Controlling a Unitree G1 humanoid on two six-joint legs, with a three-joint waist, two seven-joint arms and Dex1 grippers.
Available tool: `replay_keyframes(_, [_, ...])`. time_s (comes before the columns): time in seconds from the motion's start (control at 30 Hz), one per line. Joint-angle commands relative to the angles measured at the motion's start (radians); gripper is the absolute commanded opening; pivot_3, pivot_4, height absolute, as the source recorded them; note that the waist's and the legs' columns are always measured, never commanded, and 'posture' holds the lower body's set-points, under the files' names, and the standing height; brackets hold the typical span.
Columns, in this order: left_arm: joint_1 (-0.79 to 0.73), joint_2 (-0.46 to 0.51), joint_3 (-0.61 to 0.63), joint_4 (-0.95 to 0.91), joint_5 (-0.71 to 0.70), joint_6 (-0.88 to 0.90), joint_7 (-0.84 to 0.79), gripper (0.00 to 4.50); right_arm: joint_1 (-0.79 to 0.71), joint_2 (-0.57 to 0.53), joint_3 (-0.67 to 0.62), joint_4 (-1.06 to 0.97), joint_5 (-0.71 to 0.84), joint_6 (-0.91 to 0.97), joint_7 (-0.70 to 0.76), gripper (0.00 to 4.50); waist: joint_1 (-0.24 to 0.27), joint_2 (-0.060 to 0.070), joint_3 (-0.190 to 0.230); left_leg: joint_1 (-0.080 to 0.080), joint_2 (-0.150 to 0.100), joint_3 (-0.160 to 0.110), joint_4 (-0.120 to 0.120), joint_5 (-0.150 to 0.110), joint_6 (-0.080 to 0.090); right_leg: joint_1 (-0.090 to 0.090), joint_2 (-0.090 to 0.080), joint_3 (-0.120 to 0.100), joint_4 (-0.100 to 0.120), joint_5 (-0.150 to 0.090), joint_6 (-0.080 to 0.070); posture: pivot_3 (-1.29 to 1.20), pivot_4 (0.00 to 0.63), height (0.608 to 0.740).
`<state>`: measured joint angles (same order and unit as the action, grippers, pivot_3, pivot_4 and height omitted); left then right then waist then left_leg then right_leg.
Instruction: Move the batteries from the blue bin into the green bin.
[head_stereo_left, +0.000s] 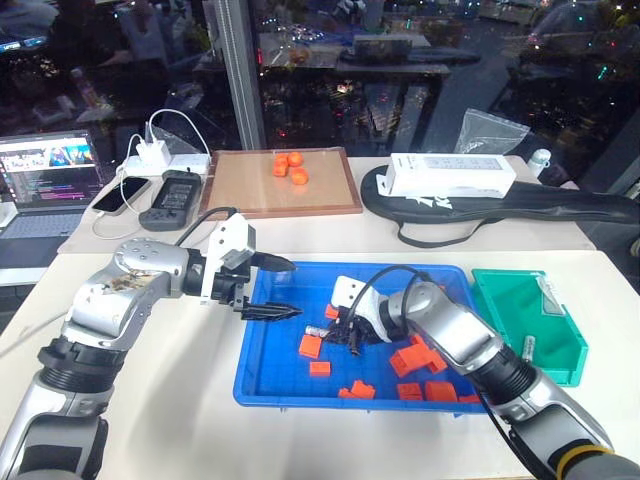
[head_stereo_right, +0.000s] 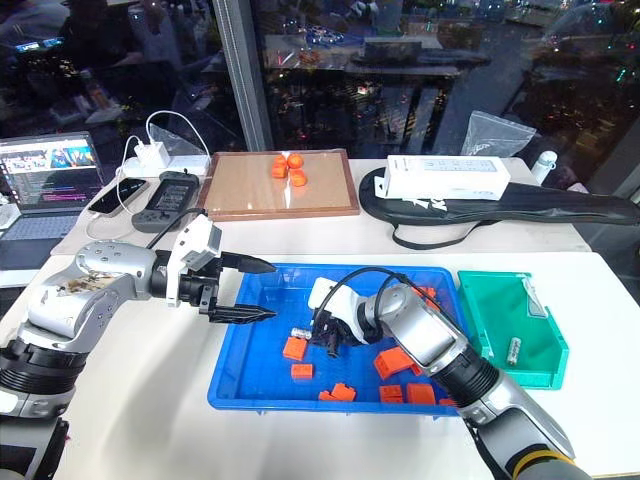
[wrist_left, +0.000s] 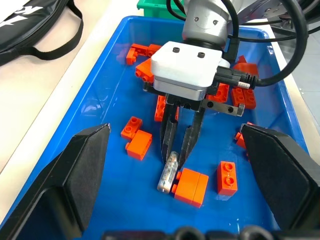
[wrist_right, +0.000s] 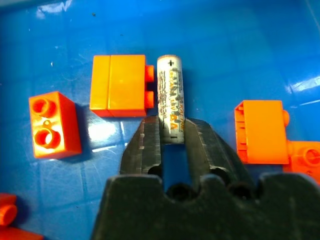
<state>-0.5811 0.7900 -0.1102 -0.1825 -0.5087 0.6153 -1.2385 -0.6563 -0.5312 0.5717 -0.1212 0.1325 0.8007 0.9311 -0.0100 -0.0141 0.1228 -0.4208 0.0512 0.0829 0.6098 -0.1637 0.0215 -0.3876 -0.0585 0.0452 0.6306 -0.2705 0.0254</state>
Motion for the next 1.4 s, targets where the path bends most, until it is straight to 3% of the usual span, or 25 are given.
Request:
replay_keyframes(0.03, [-0.011,0.009,0.021,-0.015,-0.009,-0.003,-0.006,4.5,-0.015,-0.068,-0.115,-0.102,0.054,0.059,0.038,0.27,0.002,0.0,0.0,0.0,0.0,0.0,0.0,0.0,0.0,0.0,0.0,0.0,0.0,0.0,0.0,0.0,0.15,0.74])
replay_keyframes(0.3, [-0.055,-0.063,0.027,0.014,-0.052,-0.023,-0.032,4.5,0.014,-0.353,-0.432,-0.207,0.182,0.18,0.103,0.27,0.02,0.0,0.0,-0.001,-0.001,0.001,0.0,0.0,0.0,0.0,-0.001,0.0,-0.001,0.0,0.0,0.0,0.15,0.74])
replay_keyframes(0.4, [-0.09,-0.101,0.021,0.052,-0.044,-0.035,-0.022,4.5,0.078,-0.503,-0.569,-0.182,0.189,0.181,0.125,0.27,0.024,0.0,0.0,-0.001,-0.001,0.001,-0.001,0.0,0.0,-0.001,-0.001,0.0,-0.001,0.0,0.0,0.0,0.15,0.74])
replay_keyframes(0.57, [-0.121,-0.165,0.031,0.071,-0.053,-0.066,-0.01,4.5,0.311,-0.714,-0.743,-0.115,0.149,0.126,0.156,0.27,0.022,0.0,0.0,-0.001,-0.001,0.001,-0.001,0.0,0.0,0.0,-0.002,0.0,-0.003,0.0,0.0,0.0,0.15,0.74])
replay_keyframes(0.8, [-0.15,-0.218,0.041,0.088,-0.009,-0.104,0.069,4.5,0.478,-0.718,-0.752,-0.095,0.091,0.018,0.092,0.27,0.0,0.001,0.0,0.001,-0.001,0.0,-0.001,0.0,0.0,0.001,0.0,0.002,-0.001,-0.001,0.001,0.0,0.15,0.74])
replay_keyframes(0.87, [-0.151,-0.22,0.044,0.088,-0.005,-0.105,0.085,4.5,0.449,-0.69,-0.76,-0.068,0.092,0.021,0.054,1.27,-0.005,0.001,0.0,0.002,-0.001,0.0,-0.001,0.0,0.0,0.001,0.0,0.003,-0.001,-0.001,0.002,0.0,0.15,0.74])
replay_keyframes(1.17, [-0.133,-0.174,0.04,0.139,0.08,-0.16,0.11,4.5,0.459,-0.675,-0.94,-0.057,0.128,-0.023,0.039,4.26,0.003,0.003,-0.001,0.001,-0.002,0.001,-0.001,0.0,0.0,0.001,-0.001,0.004,-0.002,-0.001,0.002,0.0,0.15,0.74])
replay_keyframes(1.2, [-0.13,-0.171,0.047,0.137,0.08,-0.16,0.114,4.5,0.465,-0.66,-0.973,-0.054,0.129,-0.066,0.035,4.47,0.006,0.002,0.0,0.0,-0.002,0.001,-0.001,0.0,0.0,0.001,-0.001,0.003,-0.002,-0.001,0.002,0.0,0.15,0.74])
replay_keyframes(1.3, [-0.106,-0.127,0.086,0.161,0.119,-0.17,0.165,4.5,0.461,-0.532,-1.177,-0.093,0.261,-0.06,0.036,4.47,0.007,0.001,0.0,0.0,-0.002,0.001,0.0,0.0,0.0,0.001,-0.001,0.003,-0.002,-0.001,0.002,0.0,0.15,0.74])
replay_keyframes(1.4, [-0.076,-0.069,0.131,0.279,0.192,-0.278,0.208,4.5,0.554,-0.378,-1.282,-0.225,0.313,-0.086,-0.016,4.47,0.007,0.001,0.0,0.001,-0.002,-0.001,-0.002,0.0,0.0,0.002,0.0,0.002,-0.002,-0.001,0.002,0.0,0.15,0.74])
